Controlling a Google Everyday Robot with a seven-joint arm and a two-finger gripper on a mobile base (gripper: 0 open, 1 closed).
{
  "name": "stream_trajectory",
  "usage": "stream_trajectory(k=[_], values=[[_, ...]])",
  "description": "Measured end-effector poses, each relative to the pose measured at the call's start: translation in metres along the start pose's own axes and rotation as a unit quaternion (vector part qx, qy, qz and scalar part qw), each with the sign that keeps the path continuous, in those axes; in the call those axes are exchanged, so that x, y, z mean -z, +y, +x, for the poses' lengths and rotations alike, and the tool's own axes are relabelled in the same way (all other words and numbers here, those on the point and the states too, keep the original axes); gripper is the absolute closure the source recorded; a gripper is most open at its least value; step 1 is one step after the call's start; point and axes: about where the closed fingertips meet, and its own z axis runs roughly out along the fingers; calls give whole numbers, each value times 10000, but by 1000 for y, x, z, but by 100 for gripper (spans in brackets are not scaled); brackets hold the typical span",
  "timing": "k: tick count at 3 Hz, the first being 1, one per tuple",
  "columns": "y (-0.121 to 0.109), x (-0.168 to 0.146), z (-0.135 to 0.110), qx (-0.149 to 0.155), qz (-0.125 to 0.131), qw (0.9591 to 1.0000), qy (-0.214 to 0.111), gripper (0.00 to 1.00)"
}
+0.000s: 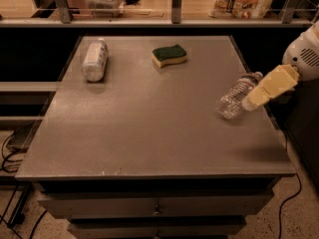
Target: Move water bottle near blue plastic bottle
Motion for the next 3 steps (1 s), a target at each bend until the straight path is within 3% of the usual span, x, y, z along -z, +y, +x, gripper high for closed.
stream_trajectory(k=[1,3], values=[[-18,-24,-6,-632,-267,9975,-141,0],[-31,-70,-23,-1297,-529,9901,-67,0]])
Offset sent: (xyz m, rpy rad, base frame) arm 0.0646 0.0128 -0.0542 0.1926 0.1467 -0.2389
